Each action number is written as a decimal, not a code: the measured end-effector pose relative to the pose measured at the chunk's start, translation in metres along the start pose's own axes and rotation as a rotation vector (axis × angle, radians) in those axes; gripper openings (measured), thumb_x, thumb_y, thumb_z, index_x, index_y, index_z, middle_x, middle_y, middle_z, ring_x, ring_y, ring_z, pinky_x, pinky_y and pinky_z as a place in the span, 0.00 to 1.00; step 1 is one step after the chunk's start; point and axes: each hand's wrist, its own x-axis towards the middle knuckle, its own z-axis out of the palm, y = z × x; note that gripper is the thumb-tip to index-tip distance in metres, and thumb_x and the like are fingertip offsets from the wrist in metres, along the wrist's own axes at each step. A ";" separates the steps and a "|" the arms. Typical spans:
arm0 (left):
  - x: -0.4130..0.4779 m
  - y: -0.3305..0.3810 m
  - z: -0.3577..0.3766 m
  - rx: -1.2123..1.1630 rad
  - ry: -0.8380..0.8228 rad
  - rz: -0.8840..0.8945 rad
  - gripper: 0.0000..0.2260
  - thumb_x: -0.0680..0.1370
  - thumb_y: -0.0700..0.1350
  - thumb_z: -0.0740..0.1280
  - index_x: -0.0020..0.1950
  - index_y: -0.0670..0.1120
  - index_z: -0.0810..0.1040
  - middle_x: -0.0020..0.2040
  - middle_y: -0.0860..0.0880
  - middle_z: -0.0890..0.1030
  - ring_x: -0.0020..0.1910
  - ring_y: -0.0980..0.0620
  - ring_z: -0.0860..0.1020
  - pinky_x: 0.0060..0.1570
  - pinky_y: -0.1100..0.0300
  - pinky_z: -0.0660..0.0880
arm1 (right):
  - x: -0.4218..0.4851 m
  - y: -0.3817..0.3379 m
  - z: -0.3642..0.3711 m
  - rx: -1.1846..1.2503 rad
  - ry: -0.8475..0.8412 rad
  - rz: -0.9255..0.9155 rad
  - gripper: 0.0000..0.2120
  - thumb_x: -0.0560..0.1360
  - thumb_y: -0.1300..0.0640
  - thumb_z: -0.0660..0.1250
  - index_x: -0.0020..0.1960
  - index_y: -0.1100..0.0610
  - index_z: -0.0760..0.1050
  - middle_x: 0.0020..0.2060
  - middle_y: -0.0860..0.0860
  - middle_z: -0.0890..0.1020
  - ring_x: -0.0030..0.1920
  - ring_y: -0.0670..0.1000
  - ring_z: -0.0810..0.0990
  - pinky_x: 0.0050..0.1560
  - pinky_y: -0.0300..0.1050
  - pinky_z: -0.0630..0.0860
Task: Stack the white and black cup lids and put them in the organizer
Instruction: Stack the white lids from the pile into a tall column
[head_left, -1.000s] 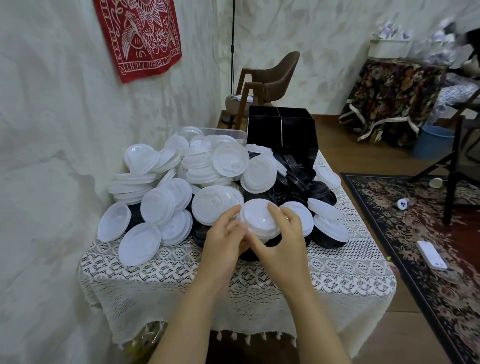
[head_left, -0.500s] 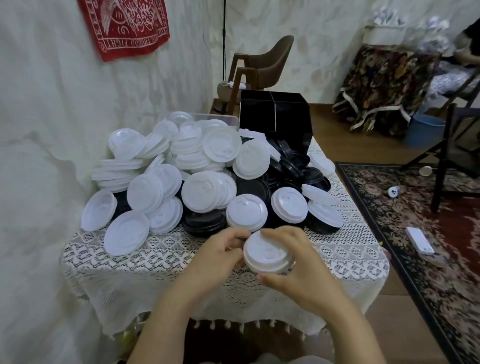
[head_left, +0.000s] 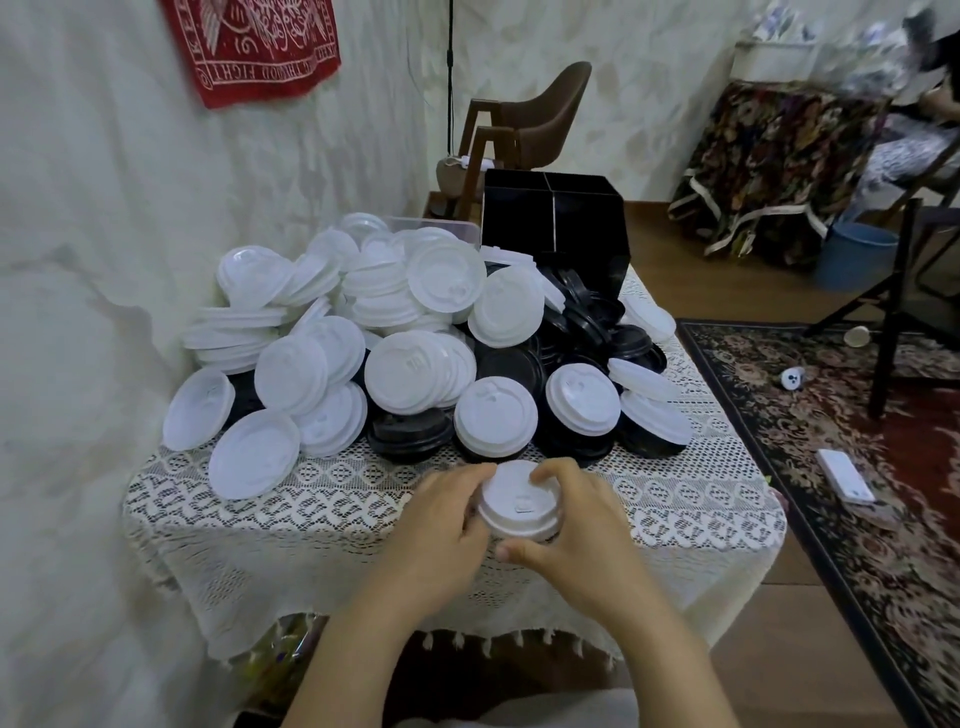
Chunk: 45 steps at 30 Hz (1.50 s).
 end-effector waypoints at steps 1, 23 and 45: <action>0.000 -0.001 0.000 0.001 -0.016 -0.002 0.23 0.80 0.43 0.62 0.74 0.54 0.63 0.63 0.59 0.65 0.69 0.59 0.61 0.67 0.64 0.58 | 0.001 -0.001 0.002 -0.009 0.011 0.000 0.32 0.62 0.41 0.79 0.55 0.37 0.60 0.50 0.38 0.64 0.58 0.46 0.63 0.52 0.42 0.62; 0.016 -0.015 -0.012 0.043 -0.081 0.103 0.32 0.72 0.51 0.74 0.73 0.56 0.65 0.64 0.67 0.67 0.62 0.67 0.66 0.56 0.74 0.62 | 0.057 -0.030 -0.015 -0.242 0.241 -0.332 0.28 0.74 0.51 0.71 0.71 0.51 0.67 0.67 0.45 0.70 0.68 0.48 0.66 0.68 0.43 0.64; 0.015 -0.015 -0.014 0.077 -0.104 0.104 0.22 0.72 0.53 0.73 0.64 0.52 0.73 0.58 0.60 0.73 0.59 0.60 0.70 0.60 0.61 0.69 | 0.084 -0.047 0.007 -0.397 0.215 -0.206 0.32 0.70 0.47 0.71 0.71 0.50 0.64 0.65 0.50 0.71 0.63 0.56 0.66 0.61 0.48 0.63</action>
